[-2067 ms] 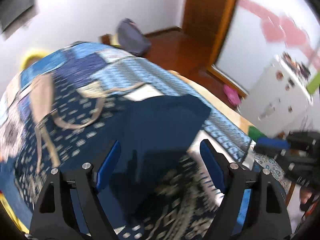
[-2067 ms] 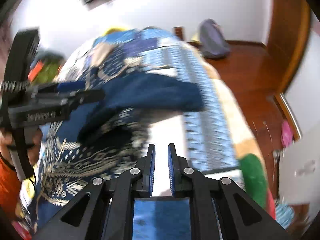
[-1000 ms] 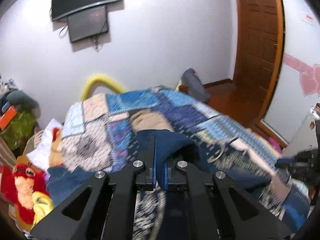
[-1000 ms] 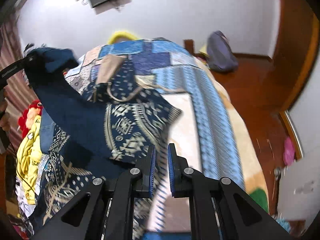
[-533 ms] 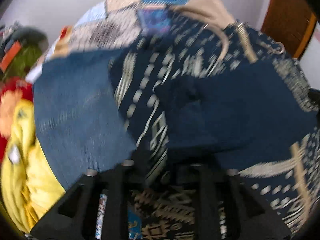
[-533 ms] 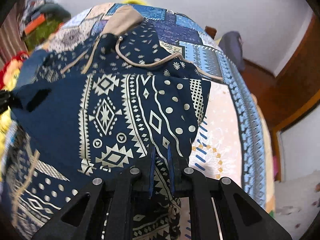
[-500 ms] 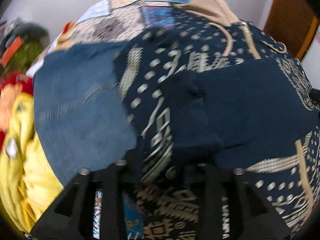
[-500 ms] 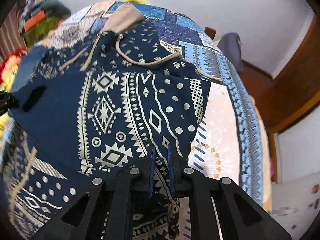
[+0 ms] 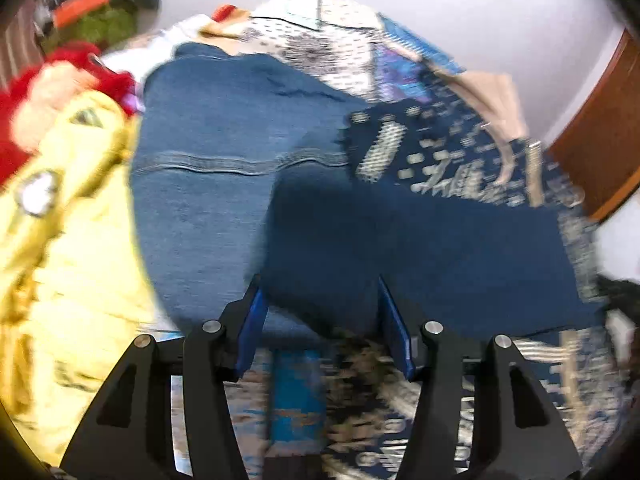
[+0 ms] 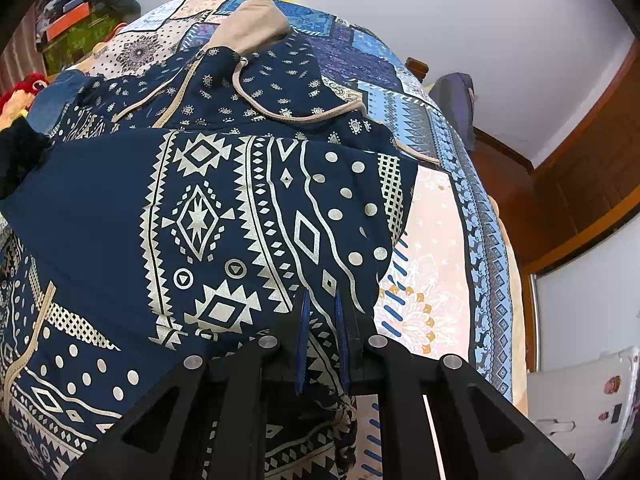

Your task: Fold large clothes

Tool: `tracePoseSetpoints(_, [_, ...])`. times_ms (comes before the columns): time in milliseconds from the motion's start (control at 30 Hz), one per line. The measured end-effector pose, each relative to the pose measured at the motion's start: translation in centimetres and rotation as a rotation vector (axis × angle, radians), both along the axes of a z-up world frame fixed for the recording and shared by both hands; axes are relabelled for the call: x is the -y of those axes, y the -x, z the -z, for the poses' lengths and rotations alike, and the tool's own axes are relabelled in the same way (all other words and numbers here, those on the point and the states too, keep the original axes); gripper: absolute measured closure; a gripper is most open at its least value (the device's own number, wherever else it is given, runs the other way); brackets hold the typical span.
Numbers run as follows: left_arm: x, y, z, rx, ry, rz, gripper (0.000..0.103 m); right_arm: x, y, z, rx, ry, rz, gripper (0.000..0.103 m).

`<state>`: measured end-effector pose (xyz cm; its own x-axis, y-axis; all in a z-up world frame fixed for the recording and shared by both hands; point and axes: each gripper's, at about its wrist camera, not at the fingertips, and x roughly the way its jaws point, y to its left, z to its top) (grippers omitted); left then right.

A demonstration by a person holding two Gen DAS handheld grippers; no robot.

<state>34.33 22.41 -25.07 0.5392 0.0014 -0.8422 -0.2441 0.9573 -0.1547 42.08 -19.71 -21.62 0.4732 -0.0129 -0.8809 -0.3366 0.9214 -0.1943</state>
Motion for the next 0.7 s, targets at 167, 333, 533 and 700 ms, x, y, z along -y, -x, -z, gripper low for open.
tracePoseSetpoints(167, [2.0, 0.4, -0.9, -0.033, -0.132, 0.069, 0.047, 1.1, -0.4, -0.6, -0.024, -0.068, 0.008, 0.095])
tracePoseSetpoints(333, [5.8, -0.2, -4.4, 0.054, -0.235, 0.159, 0.047, 2.2, -0.4, -4.3, 0.011, -0.142, 0.007, 0.095])
tracePoseSetpoints(533, [10.5, -3.5, -2.8, 0.019, -0.134, 0.267, 0.047, 1.1, -2.0, -3.3, -0.039, -0.175, -0.021, 0.095])
tracePoseSetpoints(700, [13.0, -4.7, 0.5, -0.043, -0.121, 0.287, 0.045, 2.0, -2.0, -0.3, -0.032, -0.160, -0.008, 0.095])
